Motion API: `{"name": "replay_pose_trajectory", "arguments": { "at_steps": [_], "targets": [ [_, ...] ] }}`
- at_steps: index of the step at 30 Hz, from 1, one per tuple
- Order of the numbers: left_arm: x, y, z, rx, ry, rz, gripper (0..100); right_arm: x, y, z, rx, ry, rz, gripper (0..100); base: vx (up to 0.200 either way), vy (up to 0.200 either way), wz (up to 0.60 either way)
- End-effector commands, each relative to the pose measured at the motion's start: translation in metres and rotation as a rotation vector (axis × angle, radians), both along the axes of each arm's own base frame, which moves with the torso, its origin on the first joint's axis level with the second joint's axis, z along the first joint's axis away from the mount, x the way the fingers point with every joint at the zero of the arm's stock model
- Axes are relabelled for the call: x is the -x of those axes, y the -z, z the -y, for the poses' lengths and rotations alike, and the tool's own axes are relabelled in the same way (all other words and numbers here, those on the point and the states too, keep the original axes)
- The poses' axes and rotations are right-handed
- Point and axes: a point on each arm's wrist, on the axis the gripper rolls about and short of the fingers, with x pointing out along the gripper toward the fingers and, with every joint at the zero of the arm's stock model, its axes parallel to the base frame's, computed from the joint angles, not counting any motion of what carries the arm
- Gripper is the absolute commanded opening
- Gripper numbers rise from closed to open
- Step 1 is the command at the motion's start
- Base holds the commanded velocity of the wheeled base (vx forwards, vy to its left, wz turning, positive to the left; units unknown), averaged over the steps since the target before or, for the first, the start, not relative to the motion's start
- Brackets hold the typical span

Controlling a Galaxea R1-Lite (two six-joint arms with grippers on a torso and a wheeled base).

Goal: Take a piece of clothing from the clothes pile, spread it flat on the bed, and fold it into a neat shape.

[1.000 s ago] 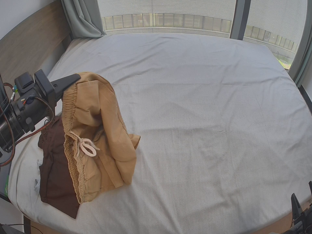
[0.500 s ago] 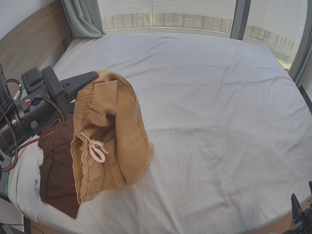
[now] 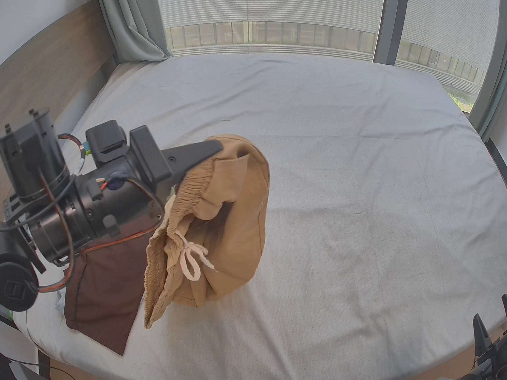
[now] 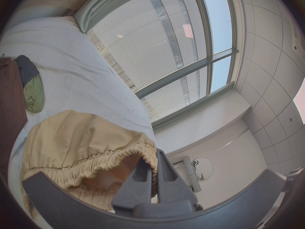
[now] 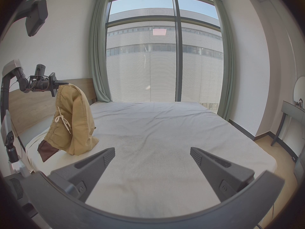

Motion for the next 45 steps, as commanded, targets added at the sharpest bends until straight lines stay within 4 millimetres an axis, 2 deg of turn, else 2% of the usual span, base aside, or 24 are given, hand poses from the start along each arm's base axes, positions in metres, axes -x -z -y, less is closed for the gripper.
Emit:
{"name": "replay_pose_trajectory", "arguments": {
  "at_steps": [1, 5, 6, 7, 12, 14, 16, 20, 21, 24, 26, 27, 29, 32, 33, 35, 36, 37, 38, 39, 41, 45],
  "targets": [
    [-0.02, 0.022, 0.024, -0.03, 0.029, -0.048, 0, 0.0, 0.005, 0.0, 0.0, 0.0, 0.0, 100, 0.0, 0.0, 0.0],
    [-0.028, 0.023, 0.045, 0.011, 0.069, -0.096, 0, 0.0, 0.005, 0.0, 0.0, 0.0, -0.001, 100, 0.0, 0.0, 0.0],
    [-0.028, 0.023, 0.045, 0.011, 0.069, -0.096, 0, 0.0, 0.005, 0.0, 0.0, 0.0, -0.001, 100, 0.0, 0.0, 0.0],
    [-0.031, 0.017, 0.056, 0.068, 0.095, -0.133, 0, 0.0, 0.005, 0.0, 0.0, 0.0, -0.001, 100, 0.0, 0.0, 0.0],
    [-0.043, 0.006, 0.084, 0.185, 0.159, -0.216, 0, 0.0, 0.005, 0.0, 0.0, 0.0, -0.001, 100, 0.0, 0.0, 0.0],
    [-0.043, 0.006, 0.089, 0.192, 0.172, -0.22, 0, 0.0, 0.005, 0.0, 0.0, 0.0, -0.001, 100, 0.0, 0.0, 0.0],
    [-0.036, -0.004, 0.113, 0.226, 0.245, -0.217, 0, 0.0, 0.005, 0.0, 0.0, 0.0, -0.001, 100, 0.0, 0.0, 0.0],
    [-0.022, -0.026, 0.129, 0.313, 0.326, -0.227, 0, 0.0, 0.005, 0.0, 0.0, -0.002, -0.001, 100, 0.0, 0.0, 0.0],
    [-0.017, -0.038, 0.133, 0.364, 0.358, -0.232, 0, 0.0, 0.005, 0.0, 0.0, -0.002, 0.0, 100, 0.0, 0.0, 0.0],
    [-0.011, -0.062, 0.134, 0.459, 0.395, -0.243, 0, 0.0, 0.005, 0.0, 0.0, -0.002, 0.0, 100, 0.0, 0.0, 0.0],
    [-0.011, -0.062, 0.134, 0.459, 0.395, -0.243, 0, 0.0, 0.005, 0.0, 0.0, -0.002, 0.0, 100, 0.0, 0.0, 0.0],
    [-0.01, -0.075, 0.128, 0.516, 0.398, -0.254, 0, 0.0, 0.005, 0.0, 0.001, -0.002, 0.0, 100, 0.0, 0.0, 0.0],
    [-0.006, -0.087, 0.116, 0.558, 0.401, -0.257, 0, 0.0, 0.005, 0.0, 0.0, -0.002, 0.0, 100, 0.0, 0.0, 0.0],
    [-0.01, -0.088, 0.103, 0.574, 0.373, -0.273, 0, 0.0, 0.005, 0.0, 0.0, -0.002, 0.0, 100, 0.0, 0.0, 0.0],
    [-0.012, -0.084, 0.094, 0.568, 0.348, -0.293, 0, 0.0, 0.005, 0.0, 0.001, -0.002, 0.0, 100, 0.0, 0.0, 0.0],
    [-0.013, -0.083, 0.092, 0.564, 0.342, -0.296, 0, 0.0, 0.005, 0.0, 0.0, -0.002, 0.0, 100, 0.0, 0.0, 0.0],
    [-0.024, -0.059, 0.079, 0.509, 0.268, -0.331, 0, 0.0, 0.005, 0.0, 0.0, 0.0, 0.0, 100, 0.0, 0.0, 0.0],
    [-0.024, -0.057, 0.078, 0.505, 0.265, -0.334, 0, 0.0, 0.005, 0.0, 0.0, -0.002, 0.0, 100, 0.0, 0.0, 0.0],
    [-0.029, -0.036, 0.071, 0.436, 0.214, -0.341, 0, 0.0, 0.005, 0.0, 0.0, -0.002, 0.0, 100, 0.0, 0.0, 0.0],
    [-0.03, -0.03, 0.071, 0.419, 0.205, -0.343, 0, 0.0, 0.005, 0.0, 0.0, -0.002, 0.0, 100, 0.0, 0.0, 0.0],
    [-0.031, -0.002, 0.067, 0.326, 0.165, -0.35, 0, 0.0, 0.005, 0.0, 0.0, 0.0, -0.001, 100, 0.0, 0.0, 0.0],
    [-0.036, 0.037, 0.063, 0.234, 0.122, -0.339, 0, 0.0, 0.005, 0.0, 0.0, -0.002, 0.0, 100, 0.0, 0.0, 0.0]
  ]
}}
